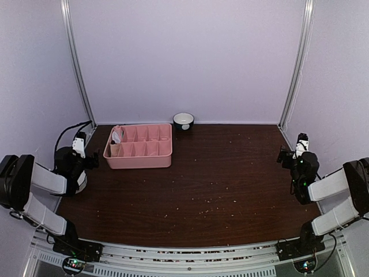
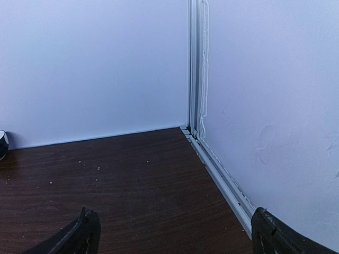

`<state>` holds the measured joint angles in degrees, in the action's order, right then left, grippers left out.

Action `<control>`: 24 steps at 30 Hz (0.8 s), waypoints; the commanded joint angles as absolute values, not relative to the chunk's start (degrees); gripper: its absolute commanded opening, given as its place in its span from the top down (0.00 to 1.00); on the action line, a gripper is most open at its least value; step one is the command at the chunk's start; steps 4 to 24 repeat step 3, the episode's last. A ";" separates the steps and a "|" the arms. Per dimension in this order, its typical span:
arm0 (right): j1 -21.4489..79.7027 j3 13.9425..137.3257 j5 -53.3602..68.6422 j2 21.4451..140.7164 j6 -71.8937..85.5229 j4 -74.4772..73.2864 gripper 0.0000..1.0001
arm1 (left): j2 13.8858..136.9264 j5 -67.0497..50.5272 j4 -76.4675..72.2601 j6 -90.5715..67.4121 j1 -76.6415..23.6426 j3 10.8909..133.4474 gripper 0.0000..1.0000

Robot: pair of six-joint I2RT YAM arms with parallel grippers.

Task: Roll the socks
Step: Reset both arms

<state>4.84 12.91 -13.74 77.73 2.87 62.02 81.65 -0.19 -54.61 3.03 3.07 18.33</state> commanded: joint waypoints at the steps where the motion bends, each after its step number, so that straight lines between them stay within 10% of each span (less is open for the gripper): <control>1: 4.49 13.64 -12.84 77.78 2.28 63.47 0.00 | 81.80 0.60 -57.11 2.22 3.43 19.53 0.02; 24: 4.49 13.64 -12.91 77.71 2.30 63.35 0.00 | 81.66 0.70 -57.50 2.20 3.38 19.26 0.02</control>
